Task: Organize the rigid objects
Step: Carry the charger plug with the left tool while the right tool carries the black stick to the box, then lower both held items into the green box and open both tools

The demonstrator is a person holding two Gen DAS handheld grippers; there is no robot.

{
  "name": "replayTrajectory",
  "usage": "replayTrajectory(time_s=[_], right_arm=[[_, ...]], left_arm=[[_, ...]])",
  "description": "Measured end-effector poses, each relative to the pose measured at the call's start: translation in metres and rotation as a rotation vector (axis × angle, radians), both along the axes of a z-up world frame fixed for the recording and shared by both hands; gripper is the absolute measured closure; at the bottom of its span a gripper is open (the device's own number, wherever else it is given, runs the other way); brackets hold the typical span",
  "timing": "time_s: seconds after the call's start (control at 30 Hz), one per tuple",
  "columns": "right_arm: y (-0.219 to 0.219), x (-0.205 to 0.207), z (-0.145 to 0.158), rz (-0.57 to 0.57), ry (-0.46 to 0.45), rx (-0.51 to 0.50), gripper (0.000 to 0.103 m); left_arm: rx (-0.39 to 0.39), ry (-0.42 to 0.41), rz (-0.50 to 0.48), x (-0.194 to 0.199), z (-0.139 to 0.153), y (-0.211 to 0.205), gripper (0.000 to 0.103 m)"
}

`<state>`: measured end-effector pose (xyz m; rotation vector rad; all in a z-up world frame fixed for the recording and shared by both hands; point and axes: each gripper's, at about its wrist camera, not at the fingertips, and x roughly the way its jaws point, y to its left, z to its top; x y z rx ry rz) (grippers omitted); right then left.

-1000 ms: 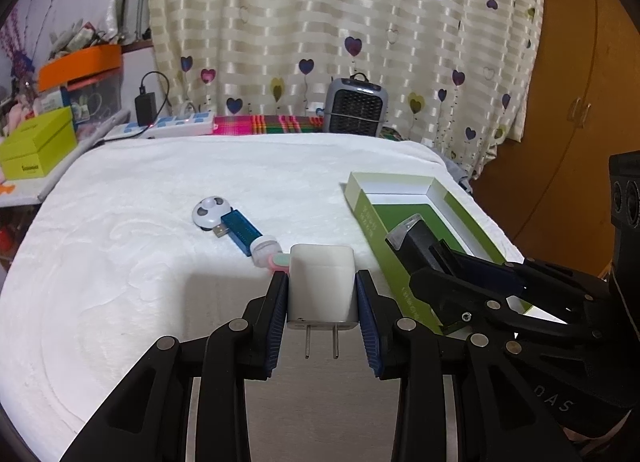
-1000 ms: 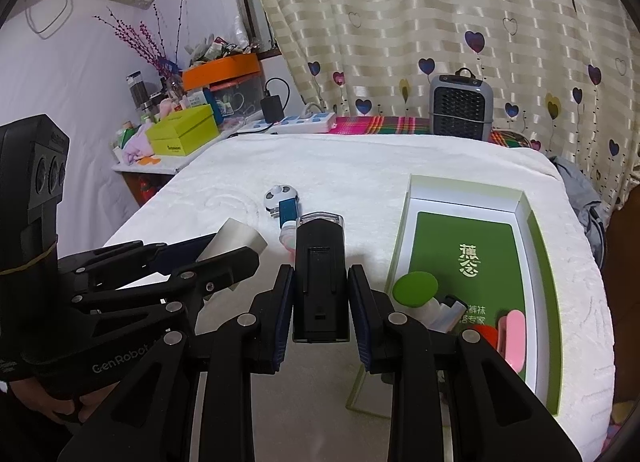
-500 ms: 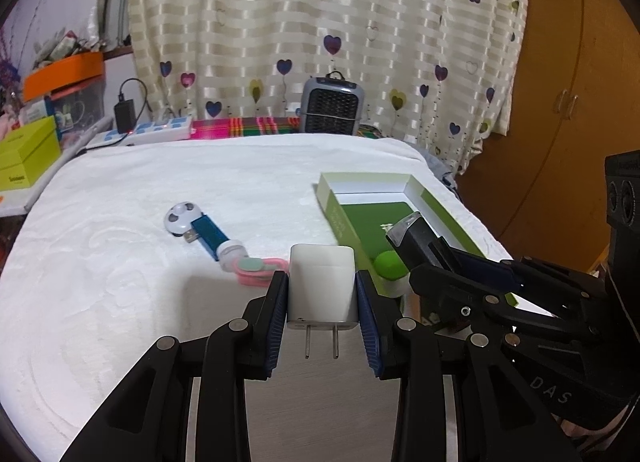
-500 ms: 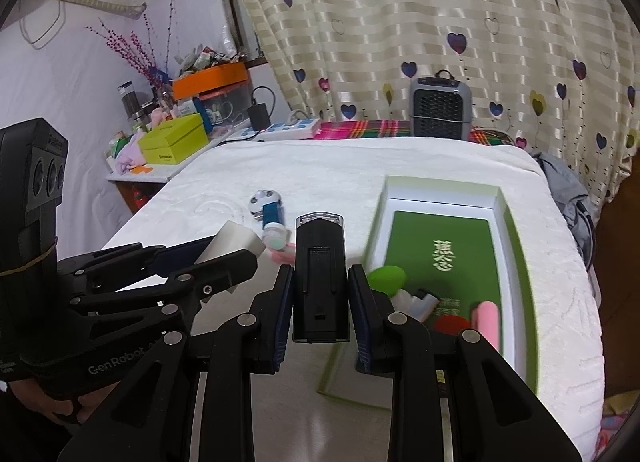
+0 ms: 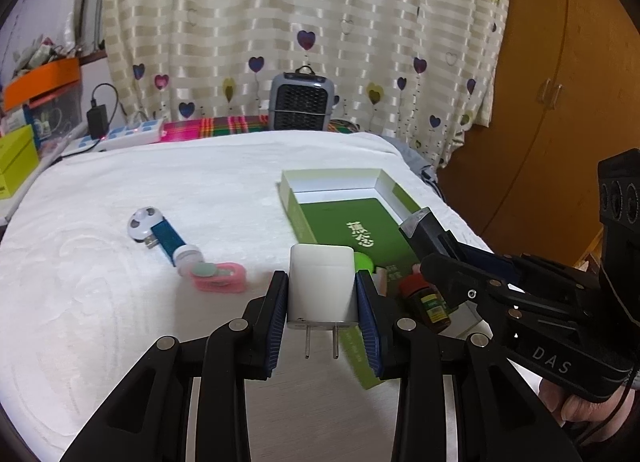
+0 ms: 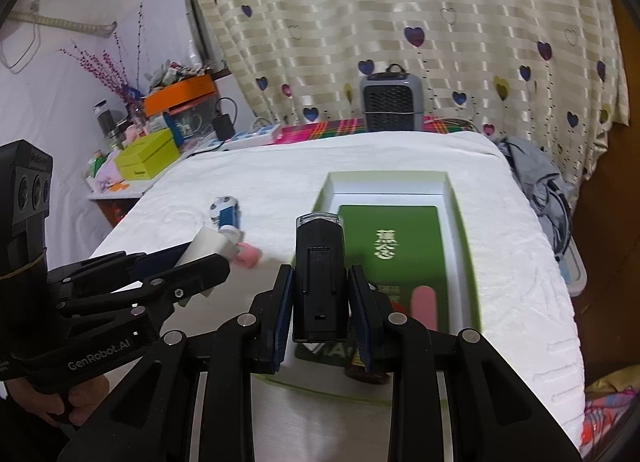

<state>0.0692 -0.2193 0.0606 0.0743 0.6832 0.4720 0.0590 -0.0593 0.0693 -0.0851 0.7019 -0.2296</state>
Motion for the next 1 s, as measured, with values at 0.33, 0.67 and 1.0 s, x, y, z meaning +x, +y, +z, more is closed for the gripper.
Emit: replayTrajectory(time_s=[0.33,0.67,1.0], right_arm=[[-0.022,0.003,-0.007,-0.051,0.021,0.005,0.074],[-0.04,0.008,-0.018,-0.093,0.052,0.006,0.074],[-0.047,0.013,-0.032,-0.1,0.089,0.002,0.074]], left_arm=[[-0.01,0.022,-0.068,0.002,-0.008,-0.02,0.07],[-0.013,0.047,-0.124,0.006,-0.015,-0.04,0.07],[-0.015,0.09,-0.145,0.015,-0.028,-0.051,0.07]])
